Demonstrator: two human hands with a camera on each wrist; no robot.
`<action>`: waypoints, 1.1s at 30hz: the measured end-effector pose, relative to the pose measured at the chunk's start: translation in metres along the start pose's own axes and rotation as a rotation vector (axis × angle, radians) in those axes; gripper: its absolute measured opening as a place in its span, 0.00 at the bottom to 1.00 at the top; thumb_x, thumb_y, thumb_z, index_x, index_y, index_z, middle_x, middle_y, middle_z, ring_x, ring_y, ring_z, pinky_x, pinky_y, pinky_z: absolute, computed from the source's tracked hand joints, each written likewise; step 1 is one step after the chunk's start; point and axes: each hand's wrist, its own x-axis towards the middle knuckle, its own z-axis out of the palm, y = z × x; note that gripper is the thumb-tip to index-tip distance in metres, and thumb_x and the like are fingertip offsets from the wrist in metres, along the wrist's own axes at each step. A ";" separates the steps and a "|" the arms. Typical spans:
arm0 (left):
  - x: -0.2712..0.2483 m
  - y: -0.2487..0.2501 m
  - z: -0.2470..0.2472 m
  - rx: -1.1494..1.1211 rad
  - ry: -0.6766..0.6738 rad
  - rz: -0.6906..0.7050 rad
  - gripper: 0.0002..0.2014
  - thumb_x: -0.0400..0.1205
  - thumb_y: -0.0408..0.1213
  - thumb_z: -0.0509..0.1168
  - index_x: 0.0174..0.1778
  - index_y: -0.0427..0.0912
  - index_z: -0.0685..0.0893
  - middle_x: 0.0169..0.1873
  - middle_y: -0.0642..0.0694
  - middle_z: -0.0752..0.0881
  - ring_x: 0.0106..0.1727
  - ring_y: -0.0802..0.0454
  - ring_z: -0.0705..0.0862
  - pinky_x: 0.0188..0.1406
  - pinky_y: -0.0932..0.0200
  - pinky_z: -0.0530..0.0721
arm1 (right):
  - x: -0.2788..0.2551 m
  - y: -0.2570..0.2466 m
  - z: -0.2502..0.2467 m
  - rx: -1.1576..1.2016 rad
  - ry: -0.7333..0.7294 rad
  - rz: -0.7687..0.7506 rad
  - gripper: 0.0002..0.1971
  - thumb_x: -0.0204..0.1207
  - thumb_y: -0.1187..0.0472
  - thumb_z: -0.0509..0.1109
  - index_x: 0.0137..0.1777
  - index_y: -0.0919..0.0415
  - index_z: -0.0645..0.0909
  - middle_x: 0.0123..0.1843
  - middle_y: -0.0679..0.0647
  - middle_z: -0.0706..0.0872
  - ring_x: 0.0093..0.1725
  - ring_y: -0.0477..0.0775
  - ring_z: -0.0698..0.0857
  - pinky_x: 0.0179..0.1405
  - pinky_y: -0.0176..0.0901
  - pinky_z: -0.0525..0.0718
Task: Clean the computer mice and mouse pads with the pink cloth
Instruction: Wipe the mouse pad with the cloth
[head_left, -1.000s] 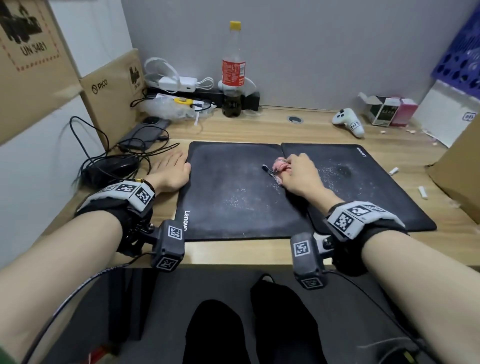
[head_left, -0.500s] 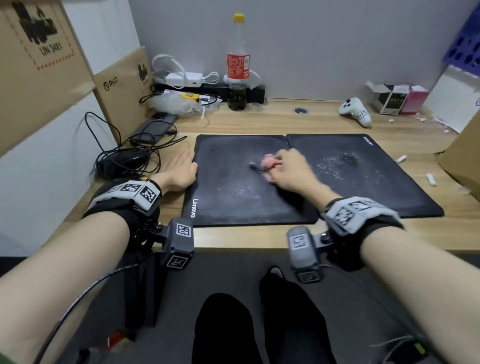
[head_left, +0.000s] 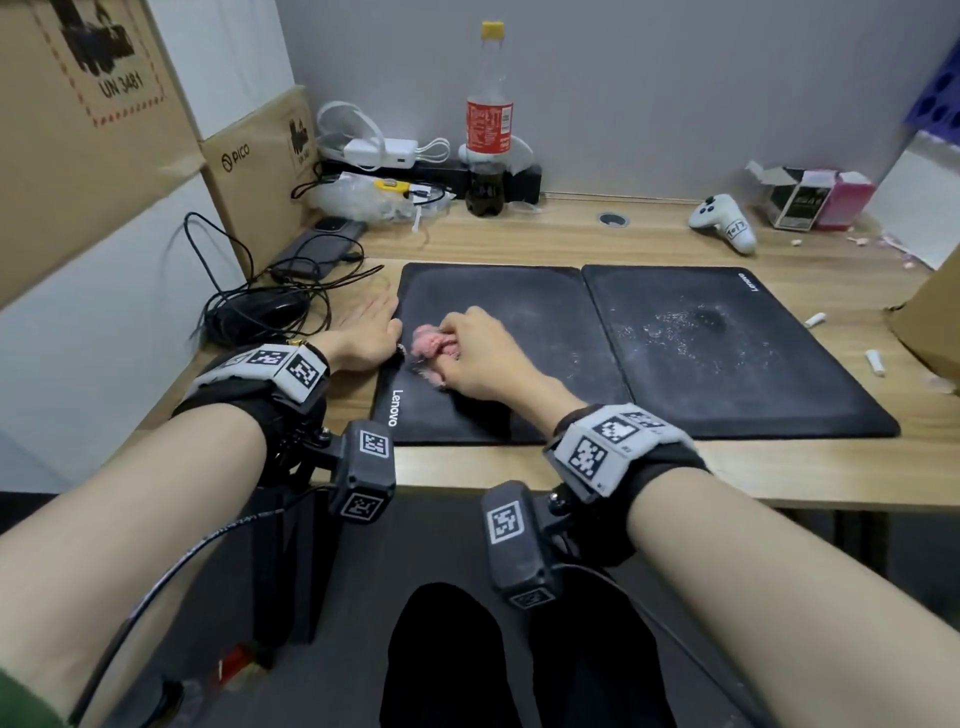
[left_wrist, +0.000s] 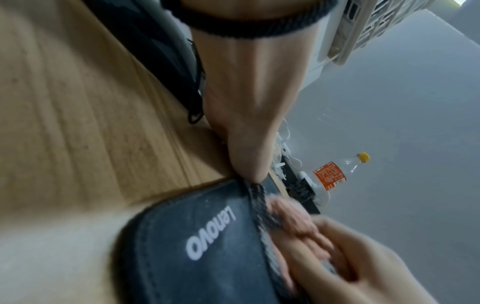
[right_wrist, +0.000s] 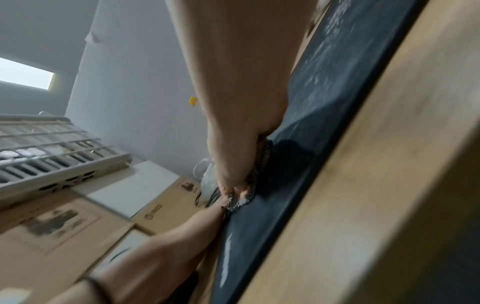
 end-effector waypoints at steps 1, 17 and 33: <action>0.000 -0.001 -0.001 -0.004 -0.003 0.004 0.28 0.84 0.41 0.45 0.81 0.34 0.57 0.83 0.36 0.55 0.84 0.41 0.53 0.82 0.46 0.52 | -0.001 0.014 -0.008 -0.011 0.021 0.034 0.14 0.70 0.56 0.72 0.52 0.62 0.83 0.55 0.65 0.82 0.58 0.68 0.81 0.56 0.51 0.81; -0.015 0.007 -0.012 -0.039 -0.115 -0.074 0.17 0.83 0.28 0.52 0.66 0.28 0.73 0.64 0.31 0.78 0.66 0.36 0.76 0.70 0.45 0.72 | -0.023 -0.002 -0.002 0.013 -0.047 -0.015 0.14 0.75 0.57 0.70 0.59 0.62 0.80 0.55 0.59 0.77 0.55 0.62 0.80 0.50 0.46 0.76; -0.064 0.023 -0.030 -0.095 -0.239 -0.008 0.25 0.85 0.31 0.53 0.80 0.38 0.63 0.78 0.40 0.68 0.77 0.44 0.67 0.79 0.48 0.64 | -0.037 -0.018 0.008 0.012 0.040 -0.004 0.10 0.72 0.58 0.70 0.52 0.60 0.81 0.50 0.58 0.76 0.54 0.65 0.81 0.52 0.52 0.80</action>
